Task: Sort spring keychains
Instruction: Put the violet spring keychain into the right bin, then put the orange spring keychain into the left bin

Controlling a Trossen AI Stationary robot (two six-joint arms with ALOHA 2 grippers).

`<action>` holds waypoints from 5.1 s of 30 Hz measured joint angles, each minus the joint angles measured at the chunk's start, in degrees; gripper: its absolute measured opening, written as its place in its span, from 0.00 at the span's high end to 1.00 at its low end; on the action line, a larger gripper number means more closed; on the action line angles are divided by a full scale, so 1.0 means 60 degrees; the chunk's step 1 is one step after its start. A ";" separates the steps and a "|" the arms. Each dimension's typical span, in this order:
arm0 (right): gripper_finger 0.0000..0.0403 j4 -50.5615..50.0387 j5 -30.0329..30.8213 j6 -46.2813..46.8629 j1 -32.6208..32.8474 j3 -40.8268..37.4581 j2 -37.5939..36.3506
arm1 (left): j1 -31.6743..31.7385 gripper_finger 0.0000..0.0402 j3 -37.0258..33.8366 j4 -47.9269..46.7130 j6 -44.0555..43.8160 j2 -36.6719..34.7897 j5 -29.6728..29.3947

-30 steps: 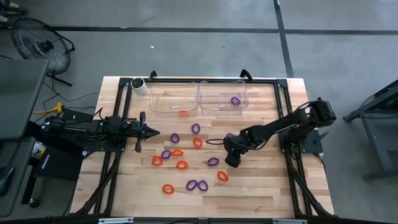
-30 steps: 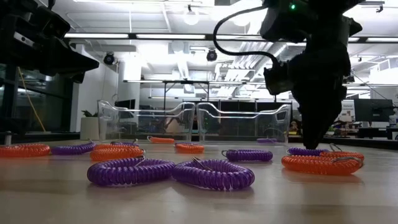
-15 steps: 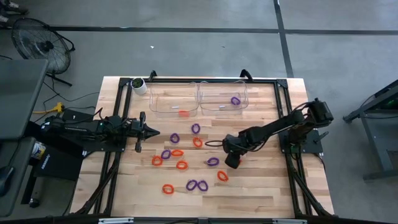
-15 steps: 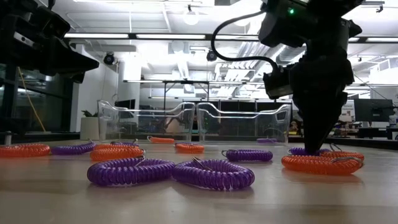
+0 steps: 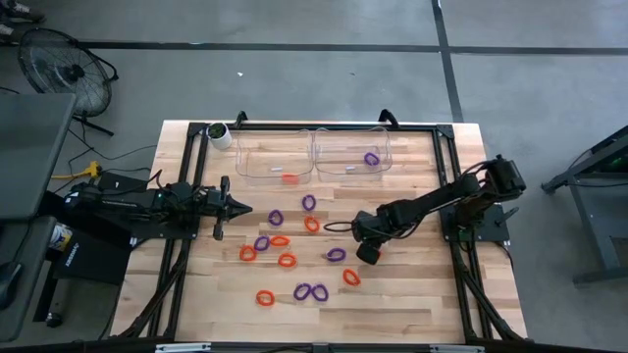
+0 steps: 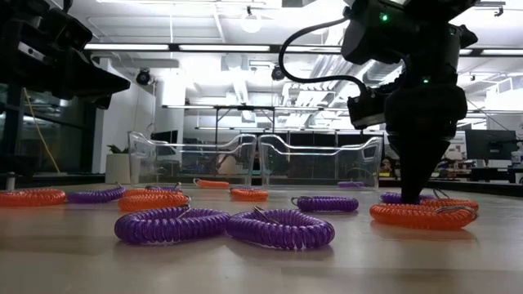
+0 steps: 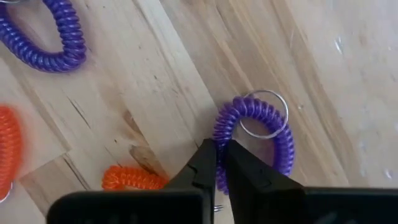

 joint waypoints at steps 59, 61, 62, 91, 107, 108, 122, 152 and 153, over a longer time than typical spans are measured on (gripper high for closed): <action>0.70 -0.2868 0.1154 -0.2080 -0.6025 0.4138 0.0375 | -0.0002 0.99 0.0000 0.0000 0.0000 0.0004 0.0002; 0.65 -0.2883 0.1141 -0.2108 -0.6025 0.4138 0.0334 | 0.0001 0.99 0.0000 0.0000 -0.0002 0.0004 0.0004; 0.63 -0.2898 0.1137 -0.2108 -0.6002 0.4138 0.0284 | 0.0002 0.99 0.0000 0.0000 -0.0002 0.0000 0.0001; 0.55 -0.3397 -0.0534 -0.4207 -0.0020 0.1338 -0.1688 | -0.0002 0.99 0.0000 0.0000 -0.0002 0.0001 0.0003; 0.54 -0.0699 0.0020 -0.5842 0.1694 -0.0710 -0.2575 | -0.0001 0.99 0.0000 0.0000 0.0001 0.0000 0.0003; 0.54 -0.0663 0.0150 -0.5972 0.1694 -0.0707 -0.2562 | 0.0000 0.99 0.0000 0.0000 -0.0001 0.0000 0.0002; 0.51 0.0633 0.0386 -0.6789 0.1599 -0.0674 -0.1662 | 0.0000 0.99 0.0000 0.0000 0.0000 0.0001 0.0002; 0.71 0.0815 -0.0549 -0.5903 0.1232 -0.0637 -0.0572 | -0.0001 0.99 0.0000 0.0000 -0.0001 0.0000 0.0000; 0.73 0.0809 -0.0590 -0.5729 0.1202 -0.0640 -0.0572 | 0.0000 0.99 0.0000 0.0000 0.0000 0.0000 0.0004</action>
